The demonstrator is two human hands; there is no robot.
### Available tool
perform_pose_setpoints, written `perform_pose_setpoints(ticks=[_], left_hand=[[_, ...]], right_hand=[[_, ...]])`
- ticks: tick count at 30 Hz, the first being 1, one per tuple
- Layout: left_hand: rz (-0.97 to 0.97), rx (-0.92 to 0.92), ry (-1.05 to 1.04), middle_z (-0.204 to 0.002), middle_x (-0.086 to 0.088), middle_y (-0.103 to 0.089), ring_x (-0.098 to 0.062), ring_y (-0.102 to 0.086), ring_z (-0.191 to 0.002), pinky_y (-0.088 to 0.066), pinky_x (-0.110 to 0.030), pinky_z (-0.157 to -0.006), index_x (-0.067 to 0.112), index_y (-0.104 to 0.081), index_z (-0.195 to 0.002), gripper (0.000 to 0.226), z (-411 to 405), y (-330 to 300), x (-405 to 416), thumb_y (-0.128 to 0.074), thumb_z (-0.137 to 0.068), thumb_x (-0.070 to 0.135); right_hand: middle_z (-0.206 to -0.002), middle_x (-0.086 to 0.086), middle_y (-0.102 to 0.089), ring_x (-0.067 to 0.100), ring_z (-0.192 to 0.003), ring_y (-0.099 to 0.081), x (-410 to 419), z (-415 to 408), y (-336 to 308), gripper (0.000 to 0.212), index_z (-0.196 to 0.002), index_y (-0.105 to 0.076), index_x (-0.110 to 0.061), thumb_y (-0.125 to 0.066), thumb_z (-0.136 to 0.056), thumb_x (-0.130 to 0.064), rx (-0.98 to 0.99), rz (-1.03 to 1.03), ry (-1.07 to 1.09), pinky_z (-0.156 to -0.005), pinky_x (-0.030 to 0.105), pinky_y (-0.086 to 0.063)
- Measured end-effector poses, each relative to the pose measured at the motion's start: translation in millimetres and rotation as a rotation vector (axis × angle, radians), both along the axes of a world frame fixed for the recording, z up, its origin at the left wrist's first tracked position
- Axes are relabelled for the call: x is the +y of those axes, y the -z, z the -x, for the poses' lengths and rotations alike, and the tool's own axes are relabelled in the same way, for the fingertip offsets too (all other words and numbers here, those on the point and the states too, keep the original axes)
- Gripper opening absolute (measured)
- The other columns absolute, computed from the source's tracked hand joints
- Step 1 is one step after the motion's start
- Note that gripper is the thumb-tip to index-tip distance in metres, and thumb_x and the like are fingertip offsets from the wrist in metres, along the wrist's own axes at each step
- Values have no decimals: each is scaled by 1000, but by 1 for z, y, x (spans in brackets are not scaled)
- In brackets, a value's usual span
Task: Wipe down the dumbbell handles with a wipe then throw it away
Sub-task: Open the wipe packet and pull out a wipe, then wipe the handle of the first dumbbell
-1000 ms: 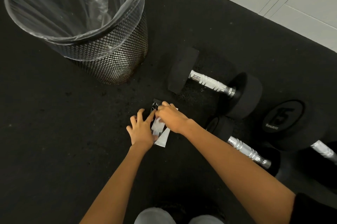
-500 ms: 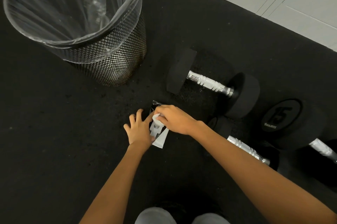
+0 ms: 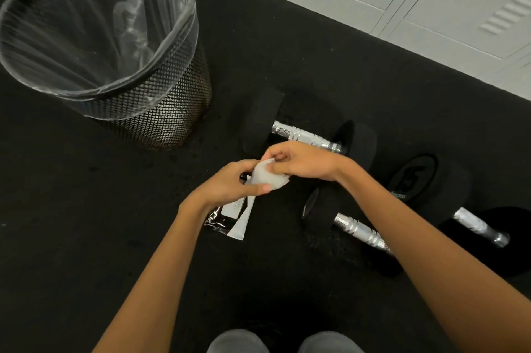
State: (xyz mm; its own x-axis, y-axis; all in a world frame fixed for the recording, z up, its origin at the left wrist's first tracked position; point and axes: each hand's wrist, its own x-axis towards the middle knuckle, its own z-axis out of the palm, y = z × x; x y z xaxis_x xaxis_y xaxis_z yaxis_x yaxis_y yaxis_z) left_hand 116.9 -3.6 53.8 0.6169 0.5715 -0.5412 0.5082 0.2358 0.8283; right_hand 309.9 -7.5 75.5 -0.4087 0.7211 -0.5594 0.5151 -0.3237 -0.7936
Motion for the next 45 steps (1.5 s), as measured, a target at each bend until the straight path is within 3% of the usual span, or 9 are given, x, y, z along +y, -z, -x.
perform_pose_setpoints(ticks=[5, 10, 16, 20, 27, 32, 39, 42, 45], left_hand=[[134, -148, -196, -99, -9, -72, -12, -69, -85, -54, -20, -73, 7, -67, -107, 27, -14, -20, 4, -68, -83, 20], [249, -154, -254, -96, -11, -73, -16, -70, -87, -57, -22, -71, 5, -64, -109, 26, -36, -35, 24, -65, -85, 15], [145, -92, -613, -100, -19, -69, -22, -68, -85, -59, -26, -62, 5, -65, -97, 14, -92, -22, 20, -67, -85, 11], [-44, -5, -587, -96, -13, -70, -21, -68, -88, -60, -32, -69, 5, -65, -105, 17, -107, -4, 13, -60, -89, 9], [-390, 232, -420, -74, -5, -68, -17, -68, -67, -59, -39, -68, 13, -63, -88, 5, -98, 7, 22, -67, -85, 14], [-376, 158, -574, -80, -2, -66, -10, -66, -68, -56, -24, -64, 4, -64, -103, 14, -106, 8, 27, -59, -90, 8], [-449, 352, -313, -93, -9, -66, -17, -66, -76, -54, -26, -65, 10, -51, -126, 32, -107, 4, 33, -52, -94, 12], [-715, 336, -322, -82, -1, -65, -7, -62, -64, -54, -21, -60, 11, -63, -109, 20, -100, -8, 41, -52, -95, 20], [-1057, 253, -333, -95, -4, -64, -9, -57, -86, -45, -19, -74, 9, -64, -106, 19, -94, -9, 55, -50, -94, 15]], right_hand=[[-90, 11, -67, 11, -80, -61, 21, -24, -33, 20, -111, -63, -4, -53, -94, -4, 23, 94, 18, -70, 23, -49], [-91, 5, -63, 14, -84, -59, 43, -53, -52, 22, -113, -61, 0, -54, -93, -3, -129, 147, 37, -68, 24, -48], [-96, 6, -61, 16, -86, -61, 26, -51, -23, 34, -112, -57, -10, -71, -81, -6, 24, -25, 663, -60, 23, -51], [-93, 1, -56, 13, -84, -58, 4, -37, 18, 39, -106, -49, -20, -69, -79, -1, -71, -347, 926, -69, 22, -50], [-110, -6, -42, -7, -99, -44, 3, -18, 54, 12, -96, -61, -6, -55, -89, 2, -135, -646, 771, -85, 11, -39], [-134, 2, -38, 8, -115, -45, 13, -14, 65, 22, -116, -59, -3, -49, -96, -7, -223, -728, 585, -96, 22, -44], [-153, 13, -27, 28, -141, -23, 10, -22, 80, 37, -131, -52, -10, -54, -95, -14, -600, -707, 317, -116, 46, -21], [-154, 7, -29, 24, -145, -18, 6, -23, 85, 39, -134, -51, -11, -51, -95, -14, -646, -754, 284, -119, 48, -11], [-157, 6, -24, 23, -146, -17, 2, -22, 92, 40, -136, -48, -11, -49, -96, -19, -765, -801, 224, -117, 53, -15]])
